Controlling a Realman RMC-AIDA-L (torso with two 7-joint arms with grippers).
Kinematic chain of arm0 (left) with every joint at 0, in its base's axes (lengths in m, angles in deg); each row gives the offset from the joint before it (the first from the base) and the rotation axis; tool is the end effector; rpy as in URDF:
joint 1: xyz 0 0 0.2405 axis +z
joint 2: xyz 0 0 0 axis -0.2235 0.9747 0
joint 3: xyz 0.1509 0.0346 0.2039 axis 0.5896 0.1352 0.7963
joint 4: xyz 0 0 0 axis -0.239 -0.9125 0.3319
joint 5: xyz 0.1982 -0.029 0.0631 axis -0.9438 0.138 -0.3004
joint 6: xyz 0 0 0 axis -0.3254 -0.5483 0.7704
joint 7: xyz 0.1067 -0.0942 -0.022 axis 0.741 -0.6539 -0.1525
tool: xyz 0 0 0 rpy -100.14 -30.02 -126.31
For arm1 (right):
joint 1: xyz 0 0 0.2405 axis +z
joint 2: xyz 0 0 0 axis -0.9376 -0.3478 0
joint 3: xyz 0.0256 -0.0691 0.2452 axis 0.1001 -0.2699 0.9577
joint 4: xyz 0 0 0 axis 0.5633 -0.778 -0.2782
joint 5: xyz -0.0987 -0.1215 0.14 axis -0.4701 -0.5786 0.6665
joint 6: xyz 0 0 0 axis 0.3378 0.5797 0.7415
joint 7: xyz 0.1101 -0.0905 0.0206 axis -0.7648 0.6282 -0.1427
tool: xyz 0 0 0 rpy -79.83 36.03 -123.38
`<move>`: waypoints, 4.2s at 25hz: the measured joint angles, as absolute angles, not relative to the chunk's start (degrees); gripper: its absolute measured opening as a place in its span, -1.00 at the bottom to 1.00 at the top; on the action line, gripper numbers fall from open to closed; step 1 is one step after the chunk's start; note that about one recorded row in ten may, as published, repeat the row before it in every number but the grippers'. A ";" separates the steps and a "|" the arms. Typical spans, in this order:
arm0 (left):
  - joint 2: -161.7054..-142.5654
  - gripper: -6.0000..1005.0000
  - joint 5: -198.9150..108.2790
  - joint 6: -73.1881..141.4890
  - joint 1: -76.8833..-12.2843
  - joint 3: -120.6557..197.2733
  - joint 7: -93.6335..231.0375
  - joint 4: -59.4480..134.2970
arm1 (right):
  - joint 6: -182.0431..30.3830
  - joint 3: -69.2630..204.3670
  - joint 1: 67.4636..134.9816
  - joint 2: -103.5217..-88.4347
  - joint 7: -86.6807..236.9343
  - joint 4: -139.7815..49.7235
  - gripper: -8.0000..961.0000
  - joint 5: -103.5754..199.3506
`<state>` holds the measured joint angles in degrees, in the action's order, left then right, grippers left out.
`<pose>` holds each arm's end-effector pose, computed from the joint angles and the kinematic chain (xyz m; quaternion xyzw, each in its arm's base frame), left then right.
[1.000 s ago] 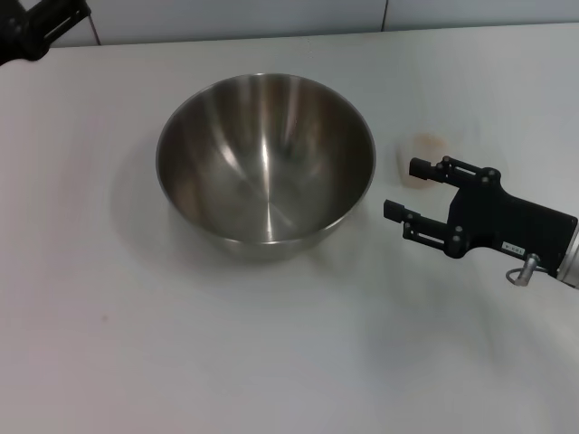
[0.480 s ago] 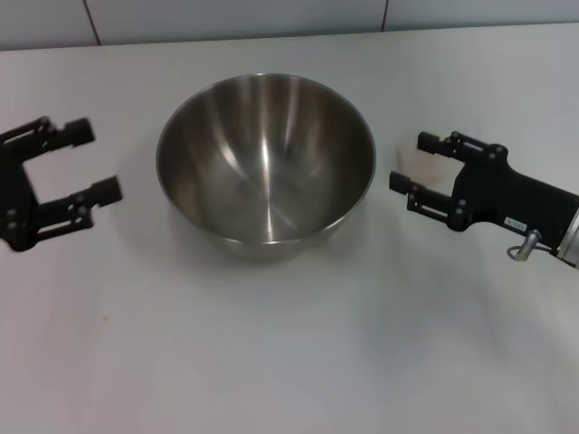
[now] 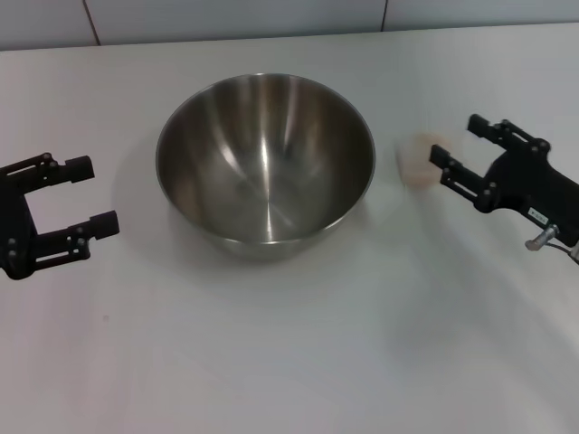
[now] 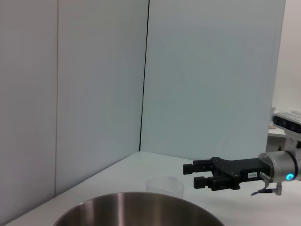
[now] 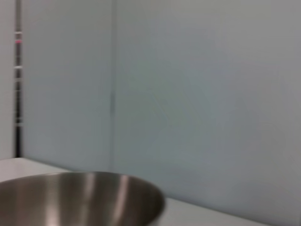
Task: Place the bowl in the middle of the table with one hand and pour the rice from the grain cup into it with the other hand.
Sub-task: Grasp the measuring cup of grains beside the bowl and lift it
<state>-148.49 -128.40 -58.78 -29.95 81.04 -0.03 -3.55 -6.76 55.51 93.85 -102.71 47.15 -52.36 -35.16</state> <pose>-0.2935 0.2781 0.0705 -0.9317 -0.1180 -0.2997 0.1682 0.3272 0.3011 -0.0217 -0.8395 0.1669 0.2964 0.4237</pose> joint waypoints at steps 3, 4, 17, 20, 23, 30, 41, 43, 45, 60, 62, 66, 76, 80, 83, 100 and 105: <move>-148.61 0.50 -128.50 -58.65 -30.36 81.02 0.00 -3.68 | -6.98 55.72 92.59 -102.71 51.55 -50.06 0.43 -31.89; -148.61 0.50 -128.52 -58.53 -30.47 81.01 0.00 -3.68 | -7.11 55.72 92.25 -102.72 52.17 -49.59 0.43 -31.23; -148.57 0.50 -128.80 -56.15 -31.57 81.17 -0.02 -3.28 | -9.75 61.70 88.98 -102.80 57.38 -46.56 0.44 -25.89; -148.86 0.50 -130.56 -55.66 -31.84 81.26 -0.14 -3.45 | -11.41 62.58 89.60 -102.73 57.38 -46.28 0.44 -25.89; -149.25 0.50 -132.54 -55.56 -32.28 81.00 -0.47 -3.77 | -13.42 62.52 90.61 -102.78 58.14 -45.81 0.44 -25.89; -149.43 0.50 -133.13 -55.52 -32.52 81.00 -0.57 -3.84 | -17.54 62.23 92.90 -102.77 58.60 -45.19 0.44 -26.05; -149.45 0.50 -133.18 -54.75 -32.53 81.00 -0.46 -3.97 | -21.27 62.16 94.62 -102.62 58.64 -45.21 0.44 -26.46; -149.46 0.50 -133.22 -54.73 -32.52 81.00 -0.46 -3.97 | -21.65 62.11 94.84 -102.62 58.65 -45.14 0.44 -26.53; -149.46 0.50 -133.25 -54.72 -32.52 81.00 -0.40 -3.97 | -21.82 61.96 95.11 -102.61 58.66 -44.96 0.44 -26.54; -149.56 0.50 -133.27 -54.41 -32.60 81.04 -0.06 -3.96 | -24.01 61.89 97.05 -102.62 58.70 -44.54 0.43 -26.34; -149.61 0.50 -133.26 -54.41 -32.60 81.03 -0.05 -3.96 | -24.30 62.05 97.32 -102.62 58.69 -44.57 0.43 -26.30; -149.68 0.50 -133.26 -54.41 -32.61 81.15 -0.05 -3.96 | -25.25 62.19 98.05 -102.62 58.70 -44.63 0.44 -26.26; -149.71 0.50 -133.26 -54.42 -32.66 81.22 -0.05 -3.96 | -27.16 62.20 99.44 -102.62 58.70 -44.62 0.44 -26.14; -149.72 0.50 -133.26 -54.46 -32.88 81.26 -0.09 -3.96 | -28.29 62.25 100.00 -102.62 58.70 -44.62 0.43 -26.08; -149.78 0.50 -133.26 -54.29 -32.88 81.27 -0.07 -3.96 | -28.33 62.29 100.26 -102.62 58.70 -44.62 0.43 -26.08; -149.81 0.50 -133.26 -53.95 -33.04 81.11 0.03 -3.96 | -28.11 62.33 100.58 -102.71 58.69 -44.54 0.43 -26.08; -149.80 0.50 -133.26 -53.92 -33.04 81.10 0.03 -3.96 | -28.02 62.33 100.58 -102.71 58.69 -44.53 0.43 -26.08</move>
